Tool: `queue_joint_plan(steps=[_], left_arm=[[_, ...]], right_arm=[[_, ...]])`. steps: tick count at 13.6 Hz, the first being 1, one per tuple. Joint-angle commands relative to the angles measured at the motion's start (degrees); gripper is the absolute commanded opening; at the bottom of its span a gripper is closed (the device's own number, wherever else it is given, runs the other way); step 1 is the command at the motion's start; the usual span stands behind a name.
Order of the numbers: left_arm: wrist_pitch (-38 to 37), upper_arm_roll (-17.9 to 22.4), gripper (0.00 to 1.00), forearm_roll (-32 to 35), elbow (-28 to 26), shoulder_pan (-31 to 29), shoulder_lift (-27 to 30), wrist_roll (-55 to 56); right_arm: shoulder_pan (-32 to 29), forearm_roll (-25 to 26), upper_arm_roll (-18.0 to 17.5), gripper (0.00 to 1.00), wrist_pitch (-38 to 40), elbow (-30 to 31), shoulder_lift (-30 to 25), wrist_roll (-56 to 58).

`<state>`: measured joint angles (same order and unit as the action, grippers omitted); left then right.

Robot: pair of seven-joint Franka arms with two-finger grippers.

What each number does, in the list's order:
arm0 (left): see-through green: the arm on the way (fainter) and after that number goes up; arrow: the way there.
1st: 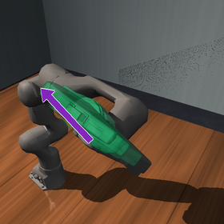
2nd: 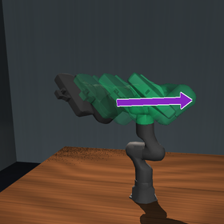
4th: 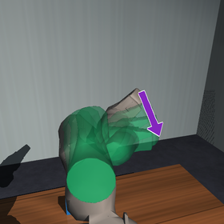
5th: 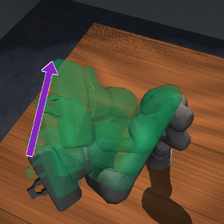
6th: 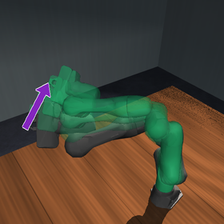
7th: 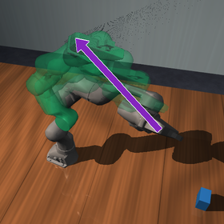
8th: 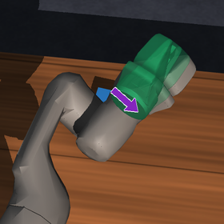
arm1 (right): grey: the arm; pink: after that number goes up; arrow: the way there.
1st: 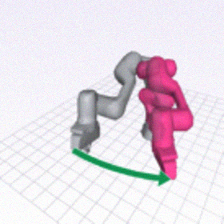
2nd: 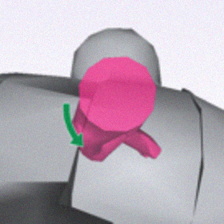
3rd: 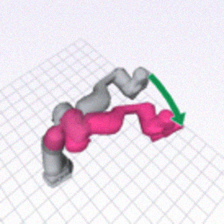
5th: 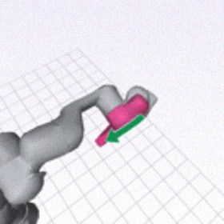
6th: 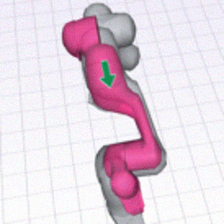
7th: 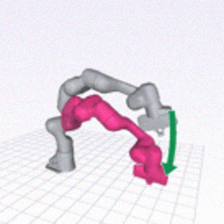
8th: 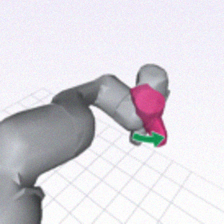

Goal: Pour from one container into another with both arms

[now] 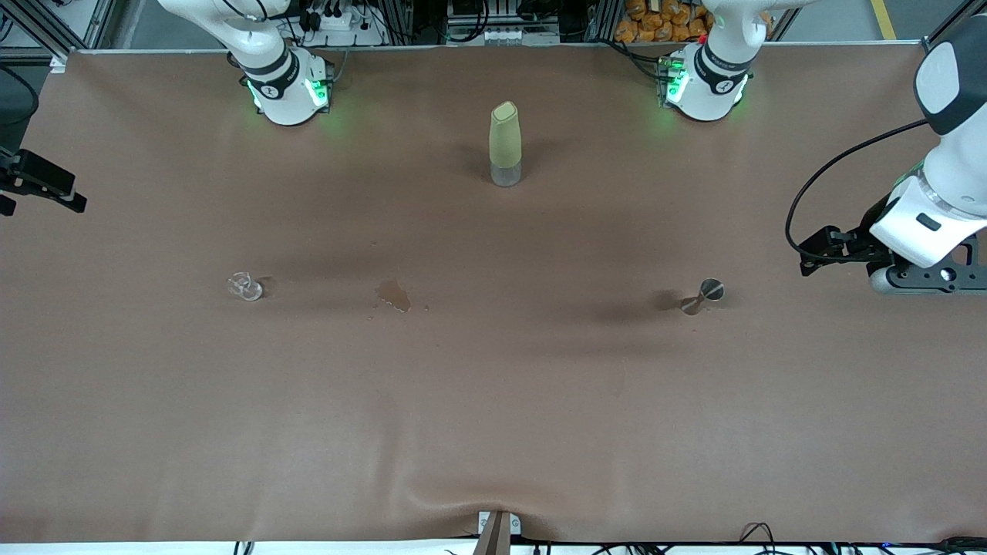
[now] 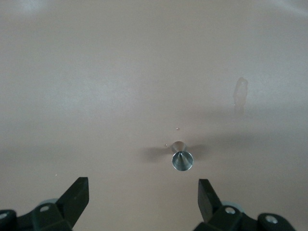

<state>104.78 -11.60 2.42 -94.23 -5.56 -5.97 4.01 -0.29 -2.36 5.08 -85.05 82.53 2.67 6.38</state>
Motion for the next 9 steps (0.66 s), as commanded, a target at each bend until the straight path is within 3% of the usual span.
queue_joint_plan(steps=[1,7,9], left_arm=[[-0.5,0.0,1.0,1.0,-0.3,-0.2,1.2,-0.1],[-0.5,0.0,1.0,1.1,0.5,-0.2,1.2,-0.1],[-0.5,-0.1,1.0,1.1,0.5,-0.2,1.1,-0.1]], right_arm=[[-0.7,-1.4,-0.1,1.0,-0.3,-0.3,1.0,0.8],[-0.2,-1.3,-0.1,1.0,-0.8,0.3,1.3,1.7],[-0.4,-1.9,-0.2,1.0,-1.4,0.6,1.2,7.7]])
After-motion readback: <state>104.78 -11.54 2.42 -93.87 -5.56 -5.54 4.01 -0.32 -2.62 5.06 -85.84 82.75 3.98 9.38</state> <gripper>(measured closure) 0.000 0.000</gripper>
